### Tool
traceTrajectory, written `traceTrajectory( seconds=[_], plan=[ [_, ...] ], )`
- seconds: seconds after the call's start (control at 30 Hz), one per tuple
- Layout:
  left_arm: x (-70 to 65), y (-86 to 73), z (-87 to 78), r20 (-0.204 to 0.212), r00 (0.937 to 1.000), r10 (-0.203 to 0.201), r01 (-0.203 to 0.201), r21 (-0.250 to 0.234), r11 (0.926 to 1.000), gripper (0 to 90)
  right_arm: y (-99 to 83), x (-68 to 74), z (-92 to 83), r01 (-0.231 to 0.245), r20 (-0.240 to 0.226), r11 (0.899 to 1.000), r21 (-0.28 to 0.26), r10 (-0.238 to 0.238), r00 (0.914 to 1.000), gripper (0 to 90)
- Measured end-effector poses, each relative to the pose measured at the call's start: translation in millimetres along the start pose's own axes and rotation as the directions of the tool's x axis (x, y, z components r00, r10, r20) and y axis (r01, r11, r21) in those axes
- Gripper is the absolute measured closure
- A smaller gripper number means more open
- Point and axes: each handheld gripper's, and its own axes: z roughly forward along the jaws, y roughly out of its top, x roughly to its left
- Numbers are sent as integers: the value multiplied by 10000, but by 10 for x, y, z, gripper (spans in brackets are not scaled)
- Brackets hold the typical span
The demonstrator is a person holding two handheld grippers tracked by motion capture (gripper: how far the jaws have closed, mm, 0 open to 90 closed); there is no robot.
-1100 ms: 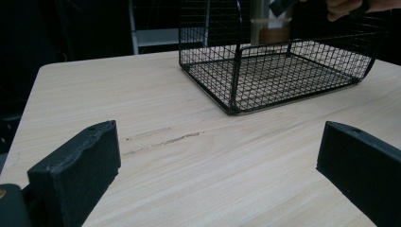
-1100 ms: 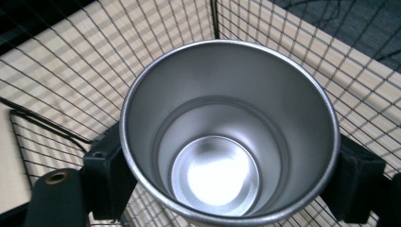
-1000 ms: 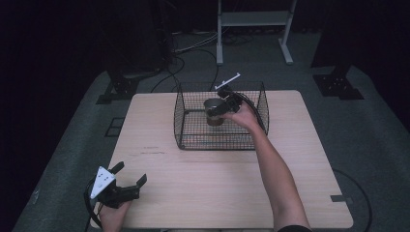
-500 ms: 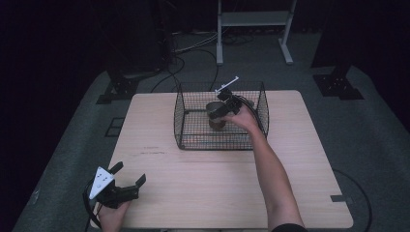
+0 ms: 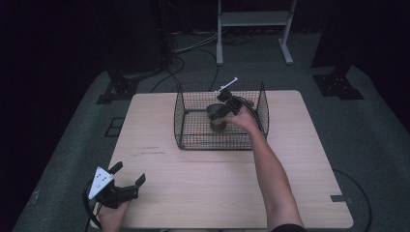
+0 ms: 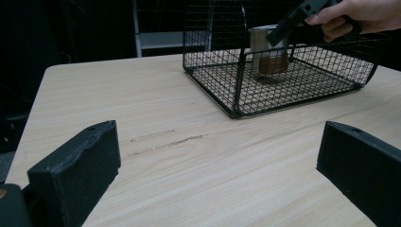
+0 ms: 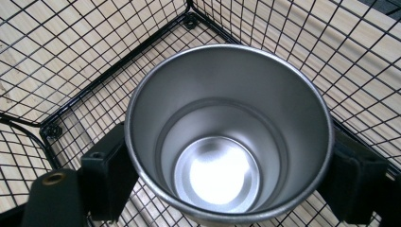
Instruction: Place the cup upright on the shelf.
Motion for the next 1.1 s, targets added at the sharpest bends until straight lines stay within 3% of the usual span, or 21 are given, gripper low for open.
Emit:
traceTrajectory(
  seconds=[0.43, 1.1],
  plan=[
    [-19, 0, 17, 69, 10000, 63, -64, 75, 10000, 0, -12, -9, -11, 138, 43, 9994, 307, -139, 9999, 138],
    [-15, -1, -7, 24, 10000, 63, -63, 23, 10000, 0, -18, -25, -138, -1, 356, 10000, -99, 4, 9994, 125]
  ],
)
